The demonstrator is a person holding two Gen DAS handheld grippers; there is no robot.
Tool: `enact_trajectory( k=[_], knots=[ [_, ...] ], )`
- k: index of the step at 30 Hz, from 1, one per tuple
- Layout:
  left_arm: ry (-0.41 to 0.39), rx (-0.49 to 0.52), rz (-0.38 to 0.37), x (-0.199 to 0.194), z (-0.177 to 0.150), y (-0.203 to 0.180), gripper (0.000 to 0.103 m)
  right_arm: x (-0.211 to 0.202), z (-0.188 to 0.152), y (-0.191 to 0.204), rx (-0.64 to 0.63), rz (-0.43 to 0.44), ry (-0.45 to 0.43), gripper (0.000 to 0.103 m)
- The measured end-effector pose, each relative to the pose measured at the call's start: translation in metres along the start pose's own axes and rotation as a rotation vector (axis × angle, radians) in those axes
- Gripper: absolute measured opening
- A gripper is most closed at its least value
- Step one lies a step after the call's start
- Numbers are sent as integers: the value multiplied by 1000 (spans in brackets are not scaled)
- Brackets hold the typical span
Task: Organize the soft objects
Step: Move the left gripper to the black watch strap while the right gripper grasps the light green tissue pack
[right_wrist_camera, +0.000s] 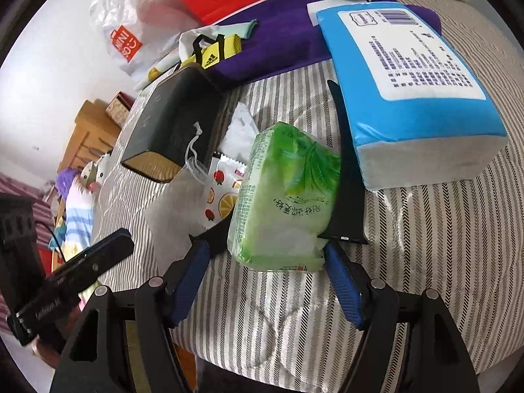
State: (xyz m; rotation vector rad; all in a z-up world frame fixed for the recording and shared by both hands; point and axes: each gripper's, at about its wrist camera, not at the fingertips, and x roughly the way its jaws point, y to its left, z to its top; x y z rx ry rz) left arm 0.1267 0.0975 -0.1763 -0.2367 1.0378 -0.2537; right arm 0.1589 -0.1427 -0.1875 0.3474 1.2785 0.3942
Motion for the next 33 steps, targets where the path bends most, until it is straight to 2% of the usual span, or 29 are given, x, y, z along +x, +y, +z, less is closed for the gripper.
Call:
enact_trajectory(
  k=[1, 2, 3, 11, 17, 21, 24, 26, 27, 28, 33],
  knots=[
    [3, 2, 8, 2, 0, 0, 49, 1, 0, 1, -8, 0, 2, 43],
    [8, 3, 11, 4, 1, 0, 49, 3, 1, 0, -9, 4, 16, 35],
    [11, 1, 10, 5, 1, 1, 49, 5, 1, -1, -7, 8, 29, 32],
    [25, -16, 13, 10, -1, 4, 49, -11, -12, 1, -100, -5, 6, 28],
    [26, -33, 25, 11, -2, 5, 49, -24, -36, 2, -217, -22, 46, 27],
    [30, -35, 36, 10, -5, 4, 49, -31, -53, -1, -285, -77, 63, 27],
    [28, -33, 38, 8, -7, 2, 49, -35, -58, -10, -288, -101, 68, 33],
    [27, -30, 31, 7, -8, 1, 49, -39, -60, -15, -285, -108, 58, 45],
    [27, -29, 25, 7, -8, 1, 49, -42, -61, -17, -284, -101, 46, 54],
    [27, -30, 20, 7, -7, 1, 49, -44, -61, -17, -283, -95, 35, 58],
    [24, -25, 11, 6, -8, -2, 49, -47, -58, -7, -301, -80, 5, 59]
  ],
)
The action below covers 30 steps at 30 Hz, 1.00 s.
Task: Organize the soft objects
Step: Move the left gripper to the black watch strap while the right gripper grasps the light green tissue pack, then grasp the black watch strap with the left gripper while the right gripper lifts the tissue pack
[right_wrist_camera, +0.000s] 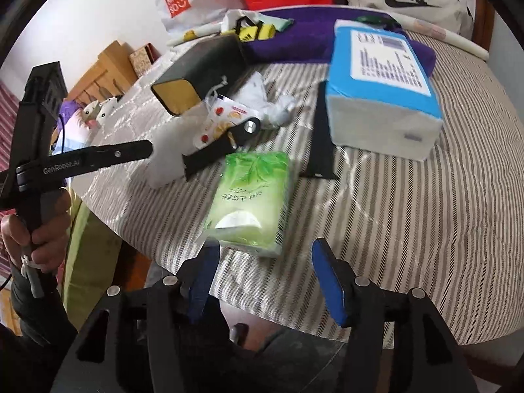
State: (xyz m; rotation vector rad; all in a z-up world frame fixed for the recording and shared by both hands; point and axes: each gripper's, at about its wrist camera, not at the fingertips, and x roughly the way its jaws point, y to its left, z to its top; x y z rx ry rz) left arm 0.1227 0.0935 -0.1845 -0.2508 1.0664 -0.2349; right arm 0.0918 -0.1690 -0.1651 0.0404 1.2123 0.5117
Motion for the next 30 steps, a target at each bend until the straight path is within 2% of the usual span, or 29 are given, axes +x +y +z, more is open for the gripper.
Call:
enact_trajectory(
  k=[7, 11, 14, 15, 16, 19, 21, 24, 26, 30],
  knots=[
    [-5, 7, -10, -3, -5, 3, 49, 25, 20, 11, 27, -50, -26, 60],
    [-12, 27, -25, -3, -7, 1, 49, 36, 25, 15, 30, -50, -46, 69],
    [-9, 64, -5, 2, -7, -6, 51, 41, 24, 24, -19, -94, -62, 69],
    [-10, 80, 13, 4, -8, -7, 51, 42, 23, 28, -43, -111, -62, 69],
    [-18, 89, 29, 4, -8, -8, 51, 43, 21, 31, -77, -139, -66, 63],
    [-31, 94, 0, 4, -8, -9, 51, 41, 17, 34, -134, -177, -82, 55],
    [-42, 131, -23, 5, -8, -18, 51, 37, 15, 32, -135, -167, -84, 54],
    [-55, 217, -1, 9, -8, -35, 51, 22, 13, 25, -128, -154, -106, 54],
    [-45, 241, 20, 17, -6, -44, 51, 12, 12, 18, -116, -138, -112, 54],
    [-24, 291, -6, 32, -4, -58, 51, -4, 8, -1, -77, -147, -136, 54]
  ],
)
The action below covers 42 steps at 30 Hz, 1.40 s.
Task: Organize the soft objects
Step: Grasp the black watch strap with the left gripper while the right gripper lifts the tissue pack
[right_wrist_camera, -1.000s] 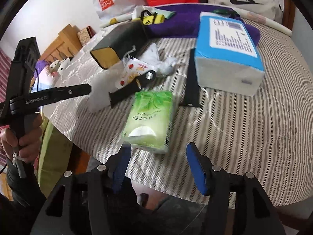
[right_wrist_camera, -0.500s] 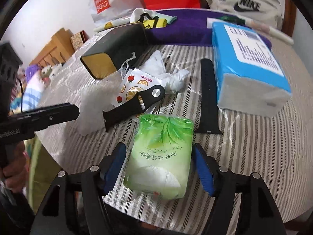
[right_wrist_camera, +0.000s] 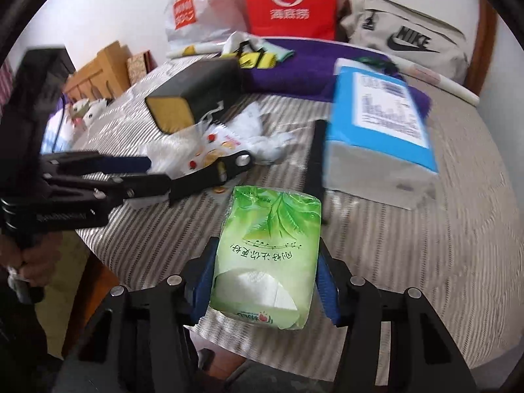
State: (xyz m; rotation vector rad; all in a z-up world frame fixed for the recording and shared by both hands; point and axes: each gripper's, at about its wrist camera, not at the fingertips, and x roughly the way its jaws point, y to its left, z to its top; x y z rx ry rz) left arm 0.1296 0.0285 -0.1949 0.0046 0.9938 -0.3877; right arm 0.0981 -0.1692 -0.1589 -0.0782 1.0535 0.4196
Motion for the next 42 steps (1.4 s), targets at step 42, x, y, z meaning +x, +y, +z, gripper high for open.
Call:
enact_trajectory(
  k=[42],
  knots=[
    [18, 206, 60, 10, -22, -50, 21, 9, -19, -63, 144, -55, -12, 55]
  ],
)
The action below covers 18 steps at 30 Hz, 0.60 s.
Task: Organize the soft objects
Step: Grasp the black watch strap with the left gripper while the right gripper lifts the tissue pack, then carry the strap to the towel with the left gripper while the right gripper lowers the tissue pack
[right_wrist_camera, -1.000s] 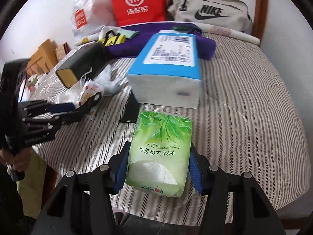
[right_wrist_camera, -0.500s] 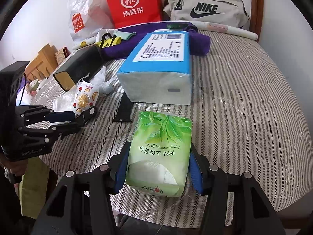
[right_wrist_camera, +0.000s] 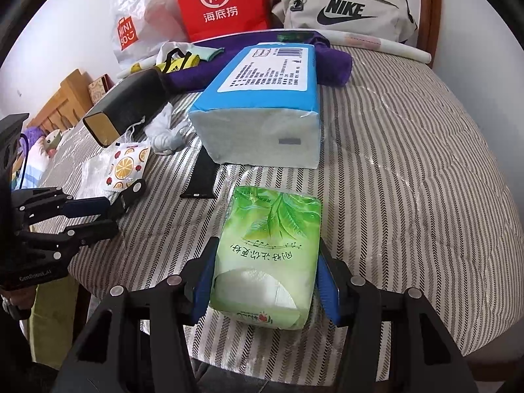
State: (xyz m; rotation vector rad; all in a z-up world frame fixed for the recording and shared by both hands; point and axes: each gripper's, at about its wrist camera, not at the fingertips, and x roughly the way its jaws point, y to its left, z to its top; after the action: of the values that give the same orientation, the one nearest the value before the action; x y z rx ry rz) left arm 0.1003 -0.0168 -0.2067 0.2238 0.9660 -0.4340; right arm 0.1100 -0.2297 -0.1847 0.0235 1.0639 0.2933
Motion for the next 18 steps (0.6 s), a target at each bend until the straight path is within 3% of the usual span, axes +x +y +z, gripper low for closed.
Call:
enact_trajectory(
  k=[8, 12, 18],
  knots=[
    [-49, -91, -63, -15, -3, 11, 20, -7, 9, 13, -37, -28, -26, 54],
    [-103, -121, -65, -35, 1, 20, 20, -22, 16, 20, -60, -26, -47, 54],
    [-122, -167, -62, -48, 6, 38, 20, -35, 29, 28, -69, -25, -62, 54]
  ],
)
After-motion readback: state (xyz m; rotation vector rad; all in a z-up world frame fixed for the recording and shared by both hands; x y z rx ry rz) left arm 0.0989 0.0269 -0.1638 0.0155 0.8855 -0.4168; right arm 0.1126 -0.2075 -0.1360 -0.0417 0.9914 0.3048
